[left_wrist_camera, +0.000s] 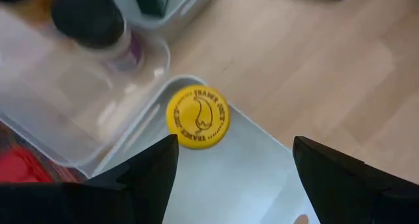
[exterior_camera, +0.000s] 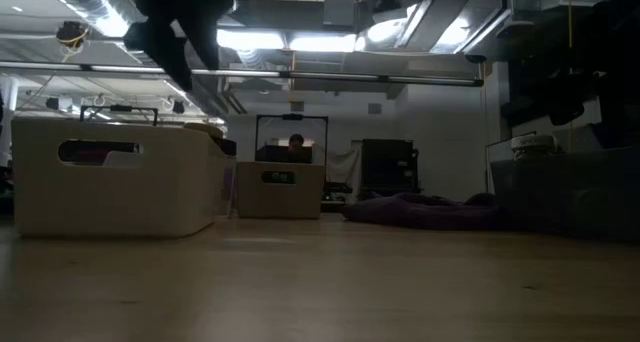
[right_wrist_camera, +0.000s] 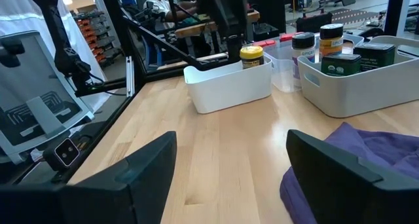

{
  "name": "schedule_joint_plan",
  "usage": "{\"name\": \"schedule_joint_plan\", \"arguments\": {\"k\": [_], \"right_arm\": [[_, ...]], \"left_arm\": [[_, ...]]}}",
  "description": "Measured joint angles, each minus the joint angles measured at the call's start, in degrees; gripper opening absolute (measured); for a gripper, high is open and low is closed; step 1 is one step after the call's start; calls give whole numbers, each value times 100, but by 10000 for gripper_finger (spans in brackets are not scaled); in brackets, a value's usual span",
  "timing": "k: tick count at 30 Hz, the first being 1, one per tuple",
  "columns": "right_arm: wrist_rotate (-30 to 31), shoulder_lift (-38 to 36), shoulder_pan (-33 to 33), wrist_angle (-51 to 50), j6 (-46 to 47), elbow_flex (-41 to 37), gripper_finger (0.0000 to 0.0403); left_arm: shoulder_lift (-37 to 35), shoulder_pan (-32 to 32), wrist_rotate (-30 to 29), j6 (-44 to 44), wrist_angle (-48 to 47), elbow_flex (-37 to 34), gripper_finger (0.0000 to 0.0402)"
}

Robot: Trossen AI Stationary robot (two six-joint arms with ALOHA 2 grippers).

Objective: Sort spices by type
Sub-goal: Return to Home Position

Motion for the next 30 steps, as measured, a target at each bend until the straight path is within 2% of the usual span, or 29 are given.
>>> {"name": "schedule_joint_plan", "arguments": {"k": [6,13,20,25,30], "right_arm": [[0,2,2,0,-1,1,287],[0,2,0,0,0,0,287],[2,1,1,0,-1,0,287],[3,1,1,0,0,0,287],[4,1,1,0,-2,1,287]], "left_arm": [[-486,-149,-333,1088,25,-2,283],[-1197,-22,-420,3592,253,1,283],[-2038,339,-554,4413,48,1,282],[-2706,303,-529,4595,335,-46,282],[-3384,106,-338,5199,1391,-916,282]]}}
